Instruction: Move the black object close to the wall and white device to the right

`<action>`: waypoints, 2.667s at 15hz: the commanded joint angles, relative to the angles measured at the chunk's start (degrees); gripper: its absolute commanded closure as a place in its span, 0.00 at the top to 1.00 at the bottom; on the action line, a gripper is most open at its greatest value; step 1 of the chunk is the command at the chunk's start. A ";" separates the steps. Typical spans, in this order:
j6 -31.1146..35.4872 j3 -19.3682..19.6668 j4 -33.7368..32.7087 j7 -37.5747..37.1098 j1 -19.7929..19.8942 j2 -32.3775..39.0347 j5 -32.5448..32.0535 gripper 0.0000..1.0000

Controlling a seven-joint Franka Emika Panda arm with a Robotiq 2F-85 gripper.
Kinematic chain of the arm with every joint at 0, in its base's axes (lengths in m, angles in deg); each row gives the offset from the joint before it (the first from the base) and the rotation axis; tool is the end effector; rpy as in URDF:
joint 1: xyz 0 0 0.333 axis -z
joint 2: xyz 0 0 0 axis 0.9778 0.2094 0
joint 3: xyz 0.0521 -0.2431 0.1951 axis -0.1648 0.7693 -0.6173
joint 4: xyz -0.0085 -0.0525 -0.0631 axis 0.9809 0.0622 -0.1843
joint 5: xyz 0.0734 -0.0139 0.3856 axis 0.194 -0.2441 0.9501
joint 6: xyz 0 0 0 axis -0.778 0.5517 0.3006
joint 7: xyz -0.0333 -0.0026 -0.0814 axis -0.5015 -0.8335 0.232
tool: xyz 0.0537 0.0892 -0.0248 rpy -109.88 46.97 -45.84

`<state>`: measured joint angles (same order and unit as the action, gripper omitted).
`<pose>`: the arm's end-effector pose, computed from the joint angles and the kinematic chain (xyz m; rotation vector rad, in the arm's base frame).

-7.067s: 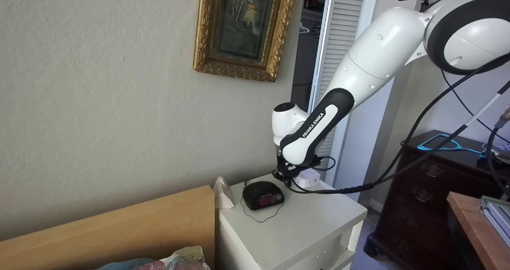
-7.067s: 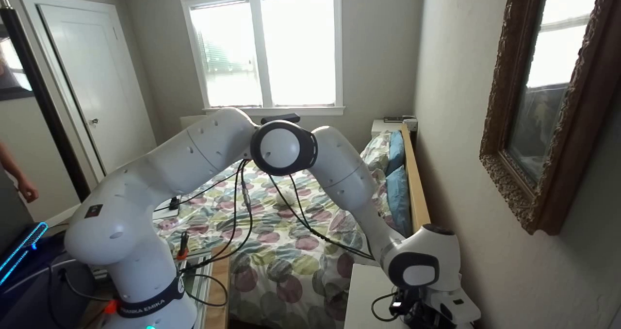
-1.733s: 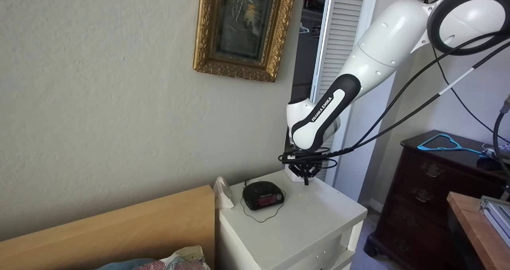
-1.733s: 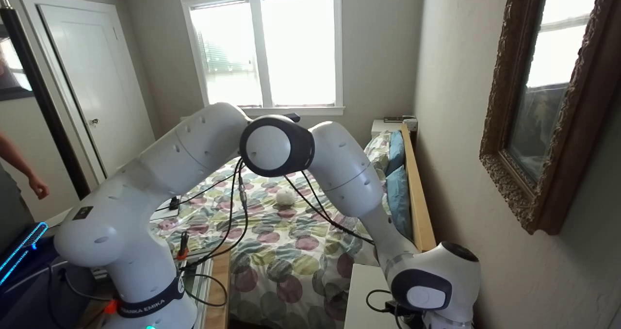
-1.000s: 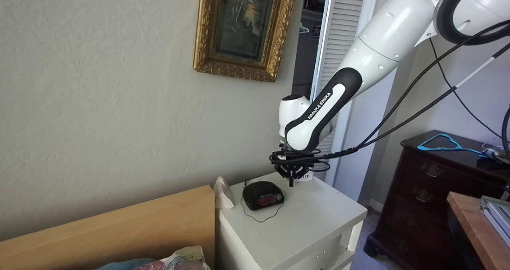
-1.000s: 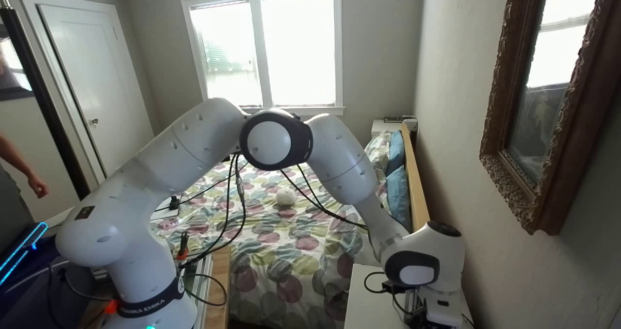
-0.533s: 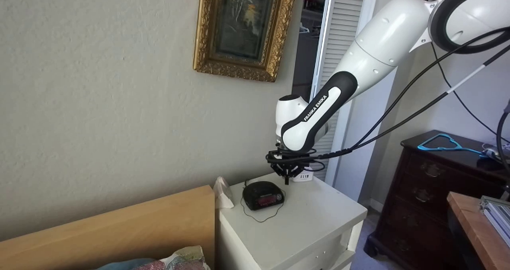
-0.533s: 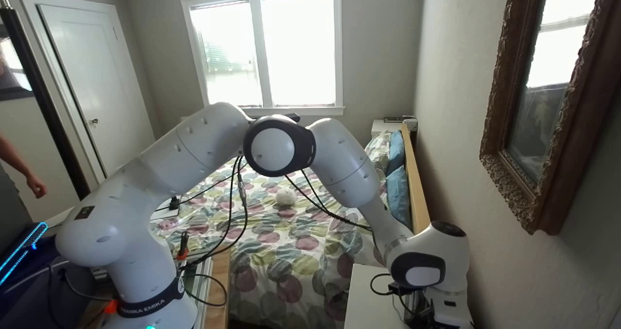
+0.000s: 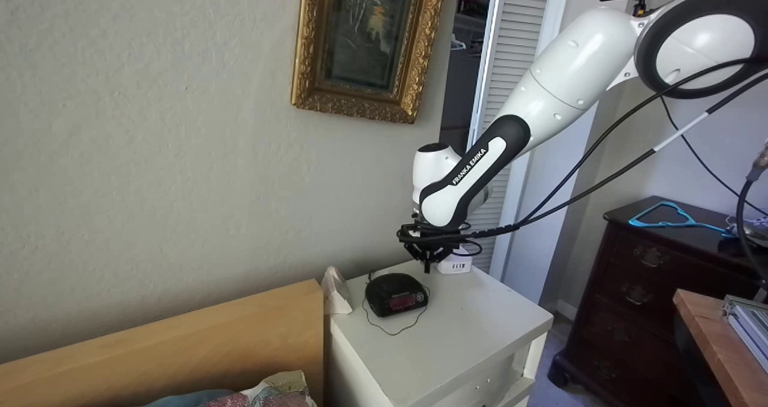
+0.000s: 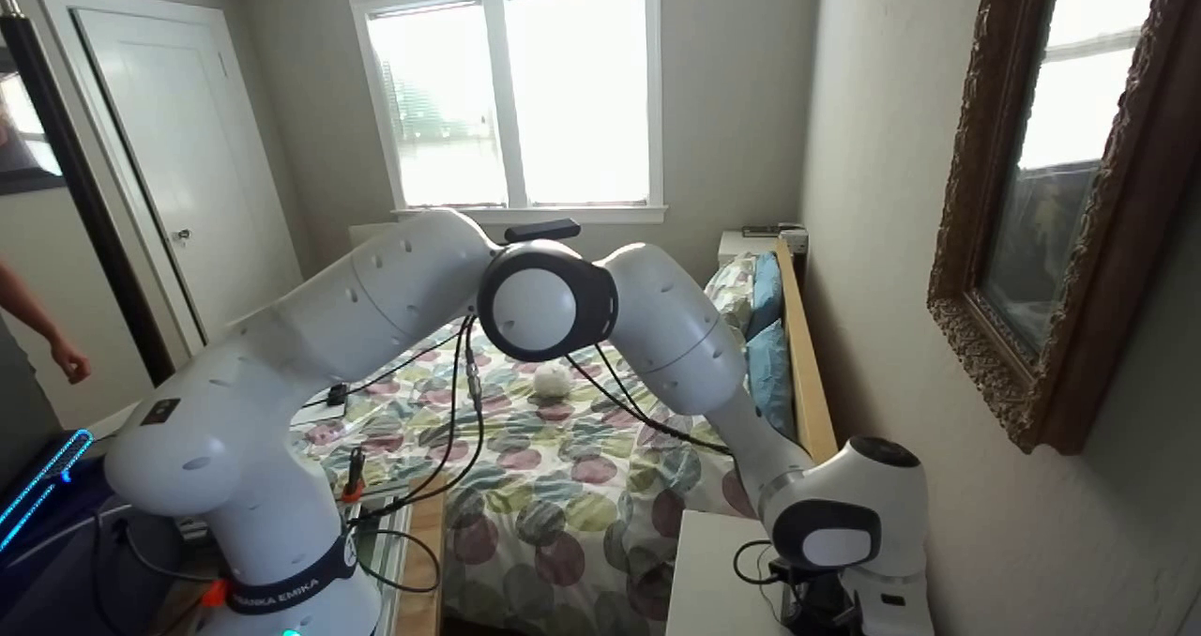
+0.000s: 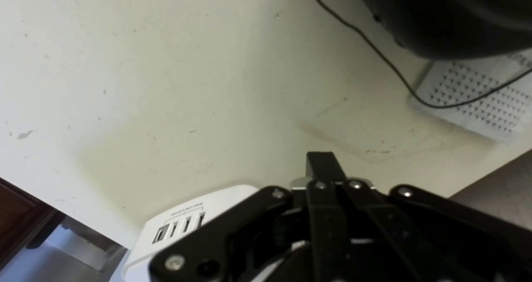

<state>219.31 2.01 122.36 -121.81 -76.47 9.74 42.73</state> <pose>0.6665 -0.1778 0.0435 2.3608 -1.8119 0.1789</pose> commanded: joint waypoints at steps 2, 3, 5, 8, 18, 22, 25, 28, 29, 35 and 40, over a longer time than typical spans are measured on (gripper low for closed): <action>-0.56 0.52 -2.83 -0.07 1.37 1.49 0.92 0.00; -0.53 0.62 -2.91 -0.13 1.66 1.57 0.98 0.00; -0.43 0.72 -2.35 -0.28 2.18 1.43 1.25 0.00; -0.24 0.91 -1.50 -0.57 2.69 1.33 1.44 0.00; -0.13 1.10 -0.03 -0.65 2.92 0.59 1.33 0.00; 0.09 0.16 -0.01 0.34 1.09 0.17 0.65 0.00; 0.85 0.37 1.50 0.06 -0.45 -1.39 0.65 0.00; 3.68 1.58 4.36 -1.24 -1.42 -3.77 1.00 0.00; 4.59 1.98 5.23 -1.64 -1.58 -4.53 1.12 0.00; 6.82 1.33 13.25 -0.10 -1.06 -11.27 1.72 0.28; 4.86 -4.67 23.44 9.72 2.52 -20.66 2.15 0.21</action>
<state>224.54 2.08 136.70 -120.79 -77.03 -2.65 43.27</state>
